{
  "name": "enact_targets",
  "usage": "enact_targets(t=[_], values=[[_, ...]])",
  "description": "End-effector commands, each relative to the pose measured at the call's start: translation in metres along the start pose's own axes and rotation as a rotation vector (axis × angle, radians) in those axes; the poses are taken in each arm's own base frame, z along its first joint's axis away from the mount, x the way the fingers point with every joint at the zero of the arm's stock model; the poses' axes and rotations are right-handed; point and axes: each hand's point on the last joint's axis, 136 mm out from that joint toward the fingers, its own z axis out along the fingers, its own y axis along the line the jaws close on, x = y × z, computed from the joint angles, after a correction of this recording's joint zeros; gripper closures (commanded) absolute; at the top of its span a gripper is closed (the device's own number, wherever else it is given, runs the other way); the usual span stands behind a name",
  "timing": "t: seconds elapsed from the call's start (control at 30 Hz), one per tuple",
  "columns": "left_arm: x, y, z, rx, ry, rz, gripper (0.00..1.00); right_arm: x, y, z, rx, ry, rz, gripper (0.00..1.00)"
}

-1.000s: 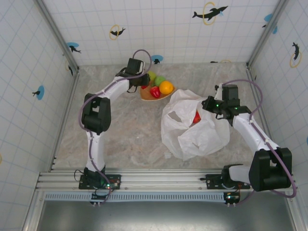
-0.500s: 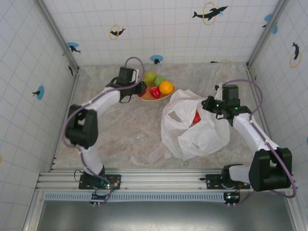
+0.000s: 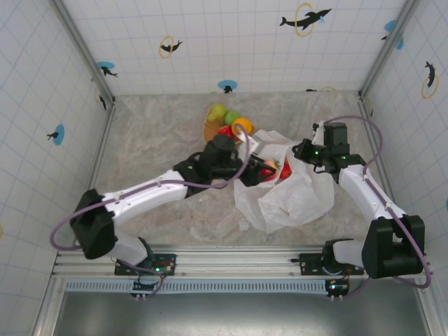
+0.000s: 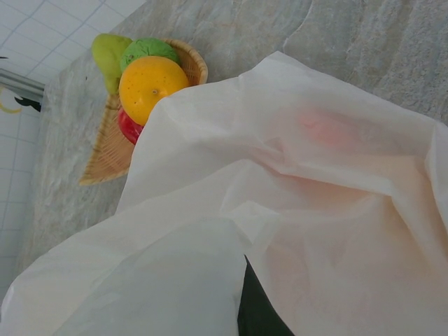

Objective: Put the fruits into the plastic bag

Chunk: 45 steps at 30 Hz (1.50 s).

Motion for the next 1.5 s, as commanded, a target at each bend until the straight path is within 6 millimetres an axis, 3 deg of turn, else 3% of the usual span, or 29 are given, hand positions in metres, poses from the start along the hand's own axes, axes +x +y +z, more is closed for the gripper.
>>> enact_targets(t=[0.0,0.13,0.23,0.43,0.73,1.07,1.3,1.47], values=[[-0.003,-0.012,0.032,0.066,0.034,0.052,0.58,-0.005,0.018,-0.005,-0.065,-0.016,-0.017,0.98],[0.007,0.017,0.057,-0.030,0.072,0.050,0.58,-0.001,0.018,-0.009,-0.062,-0.011,-0.025,0.97],[0.014,0.039,0.065,-0.118,0.085,0.062,0.58,0.001,0.017,-0.012,-0.059,-0.009,-0.029,0.97],[0.023,0.091,0.055,-0.296,0.067,0.033,0.57,0.007,0.015,-0.014,-0.056,0.009,-0.039,0.97],[0.054,0.141,0.062,-0.484,0.148,0.147,0.55,0.016,0.025,-0.009,-0.110,0.054,-0.023,0.97],[0.094,0.162,0.075,-0.513,0.214,0.178,0.45,0.009,0.025,-0.003,-0.143,0.007,0.062,0.97],[0.079,0.149,0.070,-0.468,0.131,0.133,0.31,0.011,0.016,-0.002,-0.111,0.018,0.050,0.97],[0.064,0.135,0.057,-0.406,0.080,0.088,0.28,0.011,0.010,-0.004,-0.086,0.022,0.027,0.97]])
